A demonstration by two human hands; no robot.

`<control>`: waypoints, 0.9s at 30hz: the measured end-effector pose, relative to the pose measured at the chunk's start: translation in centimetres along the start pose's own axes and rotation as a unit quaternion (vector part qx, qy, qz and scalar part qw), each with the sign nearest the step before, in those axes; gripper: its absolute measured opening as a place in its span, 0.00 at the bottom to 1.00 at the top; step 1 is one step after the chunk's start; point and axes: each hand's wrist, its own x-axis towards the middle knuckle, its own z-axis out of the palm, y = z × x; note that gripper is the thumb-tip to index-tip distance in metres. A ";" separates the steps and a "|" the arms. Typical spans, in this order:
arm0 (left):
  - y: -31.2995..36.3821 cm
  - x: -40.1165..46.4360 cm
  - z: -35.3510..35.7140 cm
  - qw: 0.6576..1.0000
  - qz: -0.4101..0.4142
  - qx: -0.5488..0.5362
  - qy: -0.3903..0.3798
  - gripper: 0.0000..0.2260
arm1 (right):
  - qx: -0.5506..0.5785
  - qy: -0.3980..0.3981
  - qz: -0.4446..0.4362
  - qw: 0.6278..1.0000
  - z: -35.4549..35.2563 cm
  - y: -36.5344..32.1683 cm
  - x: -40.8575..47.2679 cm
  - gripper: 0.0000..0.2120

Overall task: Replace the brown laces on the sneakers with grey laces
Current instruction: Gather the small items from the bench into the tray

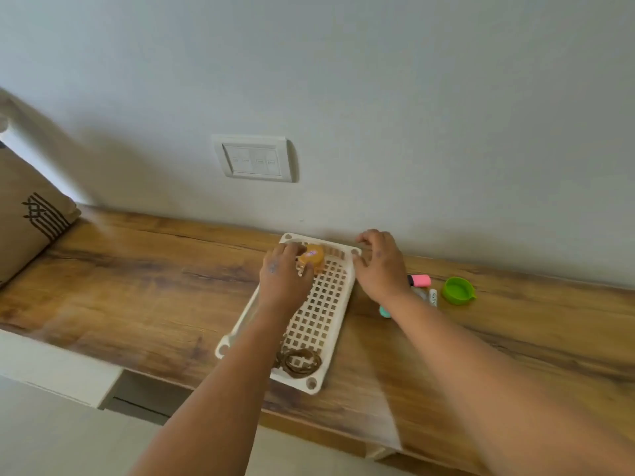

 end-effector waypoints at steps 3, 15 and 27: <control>3.9 -2.4 1.5 0.995 0.048 -0.077 -0.032 0.10 | -0.029 0.030 0.055 0.998 -4.4 3.3 -1.3 0.09; 9.7 -6.3 6.1 0.974 -0.003 0.023 -0.225 0.12 | -0.294 -0.198 -0.002 0.935 -8.0 7.0 -5.6 0.23; 7.4 -5.7 2.1 0.990 0.004 -0.010 -0.143 0.13 | -0.244 -0.077 -0.010 0.967 -5.4 6.1 -6.7 0.22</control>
